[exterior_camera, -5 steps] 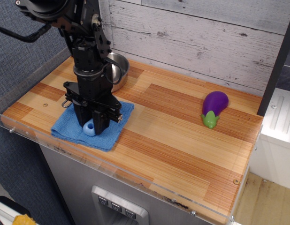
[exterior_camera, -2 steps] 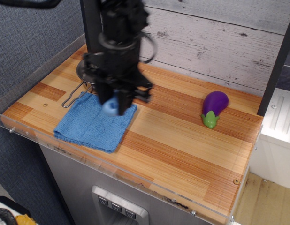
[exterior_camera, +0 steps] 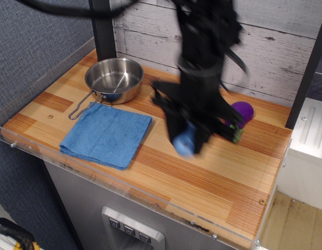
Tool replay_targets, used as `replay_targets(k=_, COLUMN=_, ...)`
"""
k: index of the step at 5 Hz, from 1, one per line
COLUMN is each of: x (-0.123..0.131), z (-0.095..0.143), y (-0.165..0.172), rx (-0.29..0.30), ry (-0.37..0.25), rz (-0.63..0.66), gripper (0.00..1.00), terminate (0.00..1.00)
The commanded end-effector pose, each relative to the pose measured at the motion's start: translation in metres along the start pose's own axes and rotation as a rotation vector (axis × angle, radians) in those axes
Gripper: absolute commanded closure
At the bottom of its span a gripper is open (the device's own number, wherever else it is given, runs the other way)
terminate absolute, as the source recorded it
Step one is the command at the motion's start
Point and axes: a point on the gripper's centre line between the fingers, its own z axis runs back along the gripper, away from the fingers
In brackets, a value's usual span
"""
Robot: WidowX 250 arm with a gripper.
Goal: Place the spoon in front of the eggplant.
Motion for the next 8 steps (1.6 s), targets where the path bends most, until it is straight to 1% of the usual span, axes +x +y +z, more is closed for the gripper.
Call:
replay_targets(k=1, x=-0.014, z=-0.027, y=-0.012, rx=0.008, ry=0.033, rz=0.080, gripper=1.00, terminate=0.00)
replay_targets(k=2, x=-0.013, z=-0.046, y=-0.012, rx=0.000, ry=0.016, rz=0.120, gripper=1.00, terminate=0.00)
replay_targets(k=3, x=-0.005, z=-0.057, y=-0.012, rx=-0.011, ry=0.006, rz=0.126, gripper=1.00, terminate=0.00)
replay_targets(k=4, x=0.004, z=-0.064, y=-0.014, rx=-0.041, ry=-0.003, rz=0.105, gripper=1.00, terminate=0.00)
replay_targets(k=5, x=0.004, z=-0.061, y=-0.017, rx=-0.050, ry=-0.015, rz=0.088, gripper=0.00, terminate=0.00)
replay_targets(k=6, x=0.006, z=-0.047, y=-0.019, rx=-0.061, ry=-0.056, rz=0.068, gripper=0.00, terminate=0.00)
replay_targets(k=7, x=0.012, z=-0.007, y=-0.005, rx=-0.053, ry=-0.145, rz=0.063, gripper=0.00, terminate=0.00)
replay_targets(k=8, x=0.016, z=0.040, y=0.025, rx=-0.024, ry=-0.236, rz=0.122, gripper=0.00, terminate=0.00)
